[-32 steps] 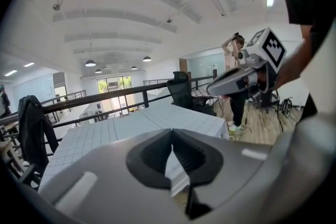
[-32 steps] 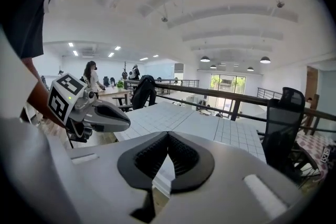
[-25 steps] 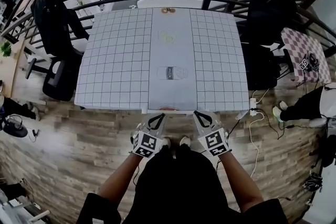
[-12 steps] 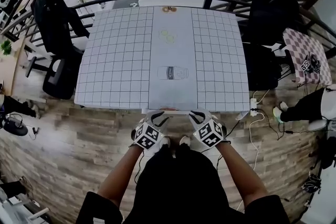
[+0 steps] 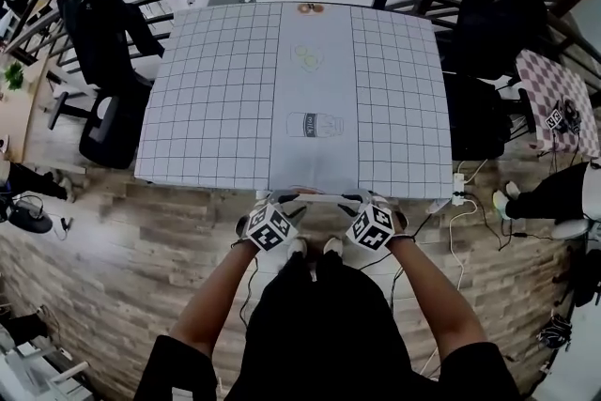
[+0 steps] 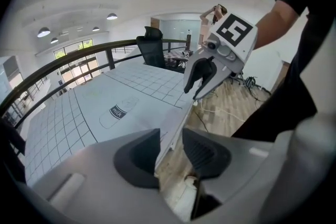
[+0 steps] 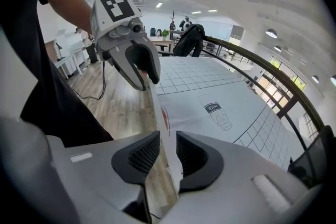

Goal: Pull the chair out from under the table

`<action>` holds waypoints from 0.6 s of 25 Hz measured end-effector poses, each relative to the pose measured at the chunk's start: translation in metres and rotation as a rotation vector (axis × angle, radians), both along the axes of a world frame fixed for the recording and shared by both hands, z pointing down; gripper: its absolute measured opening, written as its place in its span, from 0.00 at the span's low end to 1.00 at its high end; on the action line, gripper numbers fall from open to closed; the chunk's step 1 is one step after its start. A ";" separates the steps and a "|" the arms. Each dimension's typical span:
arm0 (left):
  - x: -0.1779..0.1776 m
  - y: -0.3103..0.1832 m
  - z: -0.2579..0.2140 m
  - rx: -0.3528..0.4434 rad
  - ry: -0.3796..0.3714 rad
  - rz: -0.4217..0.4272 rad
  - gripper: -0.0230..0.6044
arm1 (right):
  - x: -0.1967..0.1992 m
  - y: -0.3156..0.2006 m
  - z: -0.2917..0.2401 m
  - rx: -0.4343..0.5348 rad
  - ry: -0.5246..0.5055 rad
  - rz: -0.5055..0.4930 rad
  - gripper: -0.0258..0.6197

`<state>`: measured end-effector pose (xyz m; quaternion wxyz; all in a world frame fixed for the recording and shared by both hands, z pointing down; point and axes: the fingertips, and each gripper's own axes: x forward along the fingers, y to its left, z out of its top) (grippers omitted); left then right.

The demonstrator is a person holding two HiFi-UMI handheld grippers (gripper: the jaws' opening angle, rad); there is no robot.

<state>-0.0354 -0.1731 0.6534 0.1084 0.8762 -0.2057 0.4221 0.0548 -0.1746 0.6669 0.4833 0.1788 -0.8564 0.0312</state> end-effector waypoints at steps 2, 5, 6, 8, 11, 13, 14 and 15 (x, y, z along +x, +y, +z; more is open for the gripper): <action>0.003 0.001 0.002 -0.023 -0.001 -0.012 0.25 | 0.002 0.004 0.006 -0.028 0.014 -0.019 0.20; 0.005 0.003 0.007 -0.032 -0.017 -0.010 0.26 | 0.004 0.008 0.015 -0.043 0.043 -0.032 0.20; 0.003 0.003 0.012 -0.022 -0.033 0.008 0.27 | 0.003 0.008 0.020 -0.043 0.055 -0.035 0.20; 0.001 0.002 0.021 0.009 -0.078 0.067 0.27 | 0.001 0.009 0.030 -0.049 0.086 -0.058 0.21; 0.005 0.002 0.031 0.039 -0.148 0.165 0.27 | 0.001 0.014 0.038 -0.065 0.133 -0.113 0.26; 0.006 0.003 0.039 0.060 -0.202 0.220 0.27 | 0.001 0.014 0.040 -0.058 0.155 -0.138 0.26; 0.005 0.002 0.043 0.068 -0.230 0.239 0.27 | 0.001 0.013 0.042 -0.054 0.167 -0.146 0.26; 0.004 0.001 0.047 0.072 -0.255 0.251 0.27 | 0.002 0.012 0.044 -0.054 0.180 -0.152 0.26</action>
